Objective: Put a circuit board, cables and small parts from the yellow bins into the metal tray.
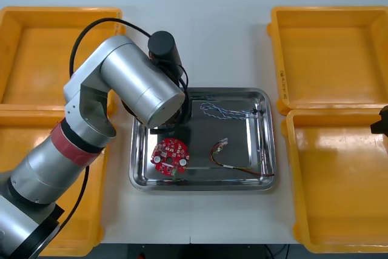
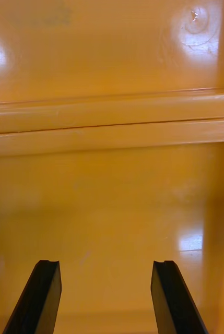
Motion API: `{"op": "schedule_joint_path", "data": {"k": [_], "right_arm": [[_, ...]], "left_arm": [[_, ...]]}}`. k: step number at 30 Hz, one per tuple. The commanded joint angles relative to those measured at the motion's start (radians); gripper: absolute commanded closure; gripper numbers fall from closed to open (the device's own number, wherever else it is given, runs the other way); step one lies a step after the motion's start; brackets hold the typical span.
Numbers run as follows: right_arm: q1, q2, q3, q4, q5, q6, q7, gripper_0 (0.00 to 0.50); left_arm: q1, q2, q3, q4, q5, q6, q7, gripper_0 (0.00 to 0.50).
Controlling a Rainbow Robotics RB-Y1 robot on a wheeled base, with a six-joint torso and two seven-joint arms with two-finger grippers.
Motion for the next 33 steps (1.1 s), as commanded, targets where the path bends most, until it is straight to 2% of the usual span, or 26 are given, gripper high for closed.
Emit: {"op": "schedule_joint_path", "data": {"k": [1, 10, 23, 33], "right_arm": [[0.011, 0.008, -0.053, -0.04, -0.015, -0.004, 0.024, 0.0], [0.013, 0.004, -0.106, -0.045, -0.03, 0.058, 0.033, 0.0], [0.011, 0.006, -0.106, -0.065, -0.038, 0.07, 0.032, 0.0], [0.016, 0.009, -0.106, -0.077, -0.032, 0.079, 0.005, 0.0]], "left_arm": [[0.005, -0.042, -0.047, 0.035, -0.017, -0.065, 0.056, 0.5], [0.005, -0.048, -0.091, 0.075, -0.02, -0.112, 0.055, 0.5], [0.005, -0.046, -0.093, 0.112, -0.031, -0.164, 0.041, 0.5], [0.005, -0.04, -0.085, 0.113, -0.045, -0.166, 0.03, 0.5]]}}
